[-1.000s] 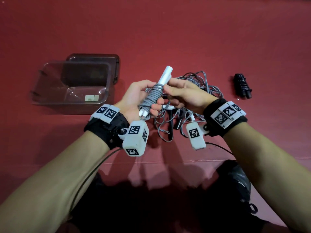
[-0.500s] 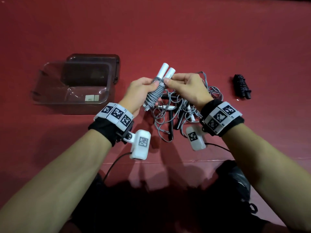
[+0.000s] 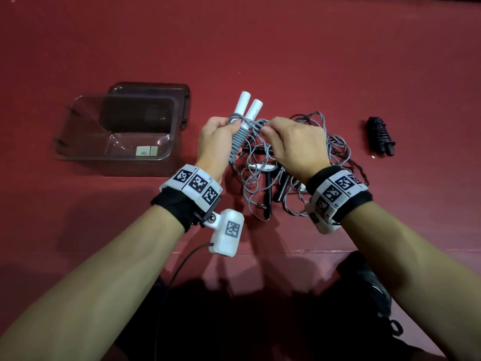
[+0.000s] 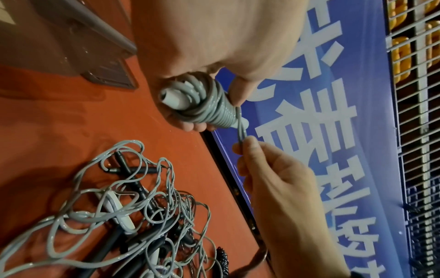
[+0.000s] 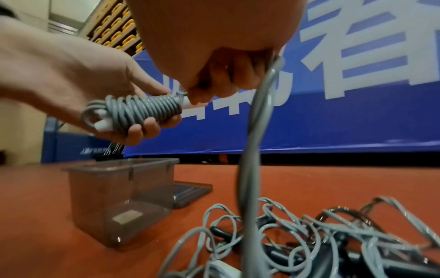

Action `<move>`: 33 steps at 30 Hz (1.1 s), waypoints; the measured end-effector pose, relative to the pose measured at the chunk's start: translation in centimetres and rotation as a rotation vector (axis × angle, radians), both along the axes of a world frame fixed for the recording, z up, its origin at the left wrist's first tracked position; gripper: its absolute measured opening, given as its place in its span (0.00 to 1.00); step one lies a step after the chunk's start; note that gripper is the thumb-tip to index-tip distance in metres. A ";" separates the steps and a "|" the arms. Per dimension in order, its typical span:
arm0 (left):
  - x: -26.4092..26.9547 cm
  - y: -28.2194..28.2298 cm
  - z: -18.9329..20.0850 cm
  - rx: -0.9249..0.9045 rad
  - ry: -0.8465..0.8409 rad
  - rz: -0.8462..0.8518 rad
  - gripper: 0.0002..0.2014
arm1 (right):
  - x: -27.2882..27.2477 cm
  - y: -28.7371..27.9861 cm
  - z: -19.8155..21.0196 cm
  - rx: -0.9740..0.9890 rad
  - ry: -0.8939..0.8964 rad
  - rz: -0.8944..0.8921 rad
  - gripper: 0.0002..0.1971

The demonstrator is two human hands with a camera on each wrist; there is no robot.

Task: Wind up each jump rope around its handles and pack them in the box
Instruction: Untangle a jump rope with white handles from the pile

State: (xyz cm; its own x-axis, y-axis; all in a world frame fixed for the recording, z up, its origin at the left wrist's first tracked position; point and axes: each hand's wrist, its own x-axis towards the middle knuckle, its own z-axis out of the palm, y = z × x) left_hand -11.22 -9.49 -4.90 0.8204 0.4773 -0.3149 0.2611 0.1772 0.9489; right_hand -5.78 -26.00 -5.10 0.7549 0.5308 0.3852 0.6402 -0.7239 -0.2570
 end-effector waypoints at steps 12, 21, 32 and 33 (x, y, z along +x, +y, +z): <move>-0.1 -0.5 -0.1 0.005 -0.004 0.075 0.14 | -0.3 1.3 1.3 0.665 0.820 -0.058 0.05; 0.0 0.0 -0.1 -0.021 0.024 0.170 0.13 | -1.1 1.9 -0.1 0.529 0.423 0.080 0.05; -0.5 0.0 1.2 -0.464 -0.034 -0.148 0.16 | 0.9 1.0 0.7 0.641 0.872 0.059 0.10; -0.7 0.1 1.5 -0.560 -0.021 -0.197 0.15 | 0.9 1.0 0.7 0.702 0.927 0.054 0.10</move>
State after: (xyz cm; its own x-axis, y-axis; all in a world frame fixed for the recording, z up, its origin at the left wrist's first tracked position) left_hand -11.90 -9.37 -3.44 0.8854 0.0816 -0.4576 0.3220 0.6025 0.7303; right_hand -4.92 -25.00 -4.37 0.8845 0.4596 -0.0805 0.0224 -0.2142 -0.9765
